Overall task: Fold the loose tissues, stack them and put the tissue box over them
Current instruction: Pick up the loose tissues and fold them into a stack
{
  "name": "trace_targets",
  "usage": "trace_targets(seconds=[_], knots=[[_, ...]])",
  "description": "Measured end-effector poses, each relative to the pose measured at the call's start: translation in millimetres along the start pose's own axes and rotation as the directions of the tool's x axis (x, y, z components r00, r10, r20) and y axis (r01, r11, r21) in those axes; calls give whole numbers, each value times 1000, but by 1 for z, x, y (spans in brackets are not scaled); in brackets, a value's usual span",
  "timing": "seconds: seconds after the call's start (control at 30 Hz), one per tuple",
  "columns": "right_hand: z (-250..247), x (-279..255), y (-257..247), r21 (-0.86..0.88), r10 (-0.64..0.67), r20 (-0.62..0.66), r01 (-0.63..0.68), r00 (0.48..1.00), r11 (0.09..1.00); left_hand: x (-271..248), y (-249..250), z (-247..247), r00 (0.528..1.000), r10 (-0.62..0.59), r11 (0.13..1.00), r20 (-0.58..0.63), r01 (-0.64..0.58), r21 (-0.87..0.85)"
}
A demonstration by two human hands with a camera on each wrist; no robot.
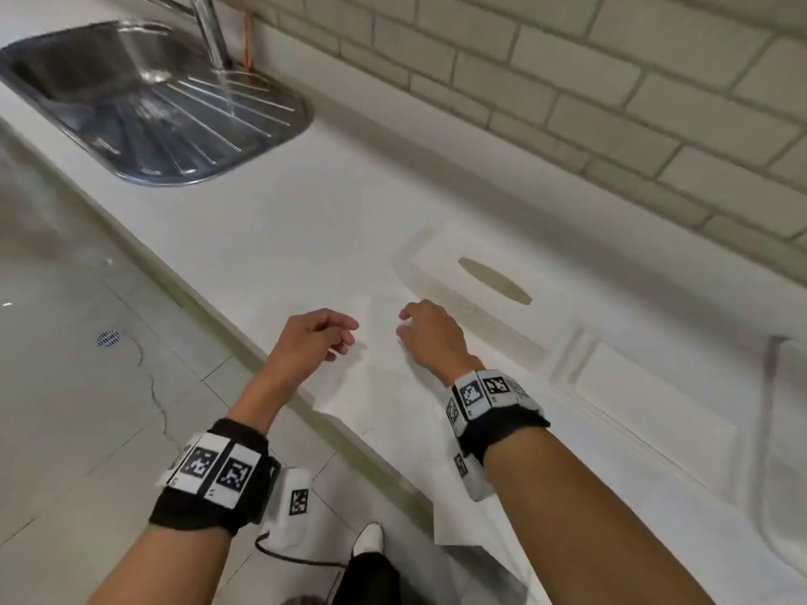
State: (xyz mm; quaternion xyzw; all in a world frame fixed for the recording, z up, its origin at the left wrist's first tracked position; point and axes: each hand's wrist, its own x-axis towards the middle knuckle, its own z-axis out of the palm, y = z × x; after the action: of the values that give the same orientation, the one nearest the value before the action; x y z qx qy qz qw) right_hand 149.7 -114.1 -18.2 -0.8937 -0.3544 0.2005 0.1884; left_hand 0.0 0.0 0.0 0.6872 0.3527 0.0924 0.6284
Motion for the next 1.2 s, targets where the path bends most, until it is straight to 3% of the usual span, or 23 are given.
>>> trace_targets(seconds=[0.27, 0.37, 0.47, 0.53, 0.63, 0.7, 0.8, 0.83, 0.9, 1.0, 1.2], knots=[[28, 19, 0, -78, 126, 22, -124, 992, 989, 14, -16, -8, 997, -1, 999, -73, -2, -44], [23, 21, 3, 87, 178, 66, -183, 982, 979, 21, -18, 1, 994, 18, 1000, -104, -18, -5], [16, 20, 1, 190, 99, -8, -96, 995, 977, 29, -15, 10, 979, 67, 997, -194, -61, 40], [7, 18, -3, 347, 36, -30, -23, 999, 938, 34, -12, 13, 987, 52, 999, -155, -53, -4], [-11, 13, -6, 592, -9, -46, 34, 999, 805, 38, -11, 16, 999, -38, 999, -4, 38, -24], [-14, 9, 0, 632, 24, -110, 52, 994, 774, 37, -10, 17, 999, -16, 1000, -37, 16, 18], [-2, -5, 18, 427, 67, -120, -9, 991, 904, 36, -2, 14, 976, 96, 995, -196, -88, 48], [5, -11, 23, 318, 31, -66, -8, 997, 948, 36, 1, 11, 962, 131, 991, -241, -119, 64], [19, -20, 25, 24, -118, 77, 117, 990, 993, 38, 4, 7, 945, 154, 988, -287, -138, 75], [33, -23, 21, -223, -248, 184, 286, 951, 932, 37, 3, 4, 948, 127, 992, -292, -123, 33], [29, -21, 13, -345, -225, 221, 292, 949, 892, 30, -4, 10, 956, 94, 995, -279, -94, 14]])
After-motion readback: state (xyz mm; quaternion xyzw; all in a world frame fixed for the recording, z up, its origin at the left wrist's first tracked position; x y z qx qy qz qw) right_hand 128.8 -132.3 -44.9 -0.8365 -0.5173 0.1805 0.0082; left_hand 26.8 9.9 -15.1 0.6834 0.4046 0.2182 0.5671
